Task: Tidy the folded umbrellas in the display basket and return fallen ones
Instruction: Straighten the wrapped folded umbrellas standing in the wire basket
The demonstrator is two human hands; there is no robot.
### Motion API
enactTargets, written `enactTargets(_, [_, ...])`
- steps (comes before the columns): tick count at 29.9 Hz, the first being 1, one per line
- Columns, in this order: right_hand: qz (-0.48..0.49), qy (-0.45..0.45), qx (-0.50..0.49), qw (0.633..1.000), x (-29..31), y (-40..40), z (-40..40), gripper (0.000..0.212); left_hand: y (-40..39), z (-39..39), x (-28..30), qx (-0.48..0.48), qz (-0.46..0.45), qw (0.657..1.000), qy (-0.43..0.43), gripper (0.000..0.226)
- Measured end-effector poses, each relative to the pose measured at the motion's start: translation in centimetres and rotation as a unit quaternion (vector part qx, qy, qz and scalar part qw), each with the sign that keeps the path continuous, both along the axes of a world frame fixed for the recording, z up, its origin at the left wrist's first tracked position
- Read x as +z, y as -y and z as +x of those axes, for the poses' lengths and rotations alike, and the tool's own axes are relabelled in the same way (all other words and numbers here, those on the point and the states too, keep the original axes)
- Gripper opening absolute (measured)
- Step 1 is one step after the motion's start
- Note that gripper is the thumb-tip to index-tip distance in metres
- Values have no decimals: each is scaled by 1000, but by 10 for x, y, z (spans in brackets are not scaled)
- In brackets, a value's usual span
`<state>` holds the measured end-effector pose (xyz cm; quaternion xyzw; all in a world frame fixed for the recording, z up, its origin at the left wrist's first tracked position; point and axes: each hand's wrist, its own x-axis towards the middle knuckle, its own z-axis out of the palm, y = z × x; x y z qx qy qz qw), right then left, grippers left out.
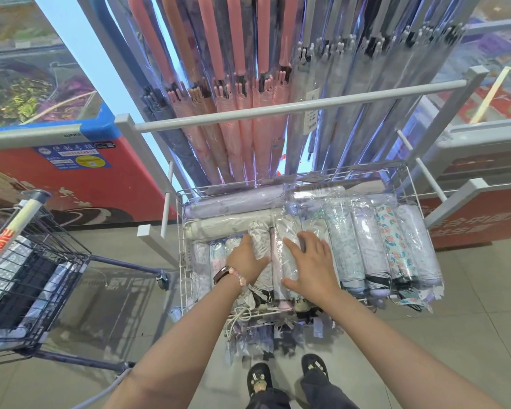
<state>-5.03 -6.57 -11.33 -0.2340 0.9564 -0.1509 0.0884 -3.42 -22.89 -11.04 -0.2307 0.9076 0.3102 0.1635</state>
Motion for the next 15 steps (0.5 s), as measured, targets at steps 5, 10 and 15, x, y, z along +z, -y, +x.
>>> enactTargets(5, [15,-3,-13,1000,15,2,-3,83,13,7,12,-20,17,1000,7,39])
enactTargets(10, [-72,1,-72,995,27,10,5,58,34,24,21,-61,64,996,-32,26])
enactTargets(15, [-136,59,-86,985,38,28,26,27,61,52,33,-125,115,985,2,15])
